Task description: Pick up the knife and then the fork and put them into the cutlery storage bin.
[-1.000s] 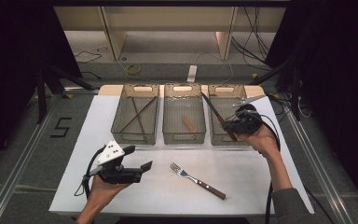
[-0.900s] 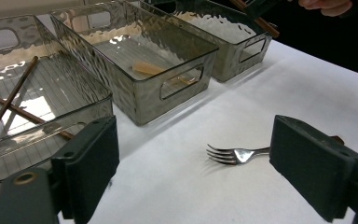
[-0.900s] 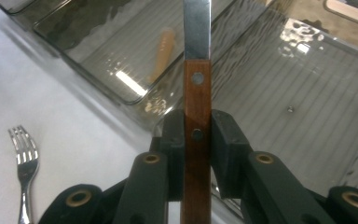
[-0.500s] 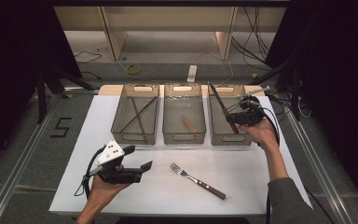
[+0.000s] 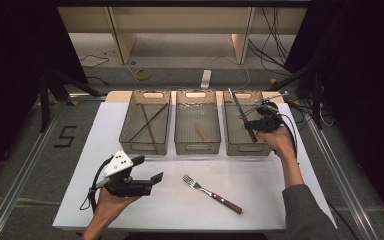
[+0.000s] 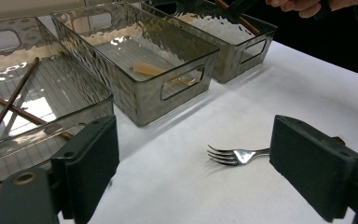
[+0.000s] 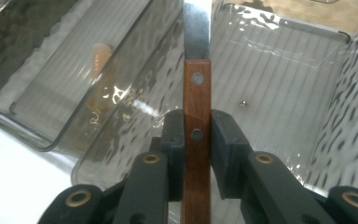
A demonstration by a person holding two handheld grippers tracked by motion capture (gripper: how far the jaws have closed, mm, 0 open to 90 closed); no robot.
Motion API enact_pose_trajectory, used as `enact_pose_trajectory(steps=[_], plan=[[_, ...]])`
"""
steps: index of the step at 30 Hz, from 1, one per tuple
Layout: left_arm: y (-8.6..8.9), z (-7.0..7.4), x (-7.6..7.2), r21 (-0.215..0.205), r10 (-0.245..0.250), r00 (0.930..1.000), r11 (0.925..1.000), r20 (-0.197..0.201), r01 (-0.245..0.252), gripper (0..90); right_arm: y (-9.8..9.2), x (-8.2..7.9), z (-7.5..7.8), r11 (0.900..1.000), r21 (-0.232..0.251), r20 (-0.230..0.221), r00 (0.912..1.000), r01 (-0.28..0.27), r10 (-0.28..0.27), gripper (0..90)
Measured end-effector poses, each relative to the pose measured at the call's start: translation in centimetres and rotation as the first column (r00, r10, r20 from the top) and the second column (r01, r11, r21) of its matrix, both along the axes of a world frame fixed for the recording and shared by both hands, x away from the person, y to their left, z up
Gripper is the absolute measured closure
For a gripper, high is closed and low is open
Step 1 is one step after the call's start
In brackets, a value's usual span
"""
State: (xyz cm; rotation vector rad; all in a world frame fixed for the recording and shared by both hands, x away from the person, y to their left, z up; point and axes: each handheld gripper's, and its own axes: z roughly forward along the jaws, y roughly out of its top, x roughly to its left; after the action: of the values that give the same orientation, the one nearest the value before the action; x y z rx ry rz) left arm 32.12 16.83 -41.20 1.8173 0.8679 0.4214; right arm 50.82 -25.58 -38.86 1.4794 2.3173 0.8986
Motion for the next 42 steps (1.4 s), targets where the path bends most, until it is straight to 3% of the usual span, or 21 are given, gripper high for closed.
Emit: enact_pose_trajectory(steps=[21, 22, 24, 26, 34, 42], plan=[[0.0, 0.0, 0.0, 0.001, -0.002, 1.0, 1.0, -0.001, 0.002, 15.4, 0.7, 0.7, -1.2, 0.998, -0.032, -0.042, 0.9972, 0.06, -0.061, 75.8], [0.0, 0.0, 0.0, 0.001, -0.003, 1.0, 1.0, 0.0, 0.003, 15.4, 0.8, 0.7, -1.3, 0.997, -0.039, -0.052, 0.9963, 0.066, -0.068, 74.0], [0.0, 0.0, 0.0, 0.006, -0.005, 1.0, 1.0, -0.003, 0.005, 15.4, 1.2, 0.9, -1.5, 0.997, -0.053, -0.084, 0.9952, 0.048, -0.052, 53.3], [-0.1, 0.0, 0.0, 0.0, -0.003, 1.0, 1.0, -0.001, 0.003, 15.4, 1.4, 0.8, -1.5, 0.998, -0.053, -0.073, 0.9964, 0.039, -0.043, 48.0], [0.0, 0.0, 0.0, 0.004, -0.004, 1.0, 1.0, -0.002, 0.004, 15.4, 1.7, 0.1, -0.6, 0.999, -0.033, -0.04, 0.9991, -0.01, 0.009, 44.7], [0.0, 0.0, 0.0, 0.0, -0.002, 1.0, 1.0, 0.0, 0.002, 15.4, 1.7, -1.0, 0.2, 0.997, -0.052, -0.009, 0.9985, -0.054, 0.054, 39.7]])
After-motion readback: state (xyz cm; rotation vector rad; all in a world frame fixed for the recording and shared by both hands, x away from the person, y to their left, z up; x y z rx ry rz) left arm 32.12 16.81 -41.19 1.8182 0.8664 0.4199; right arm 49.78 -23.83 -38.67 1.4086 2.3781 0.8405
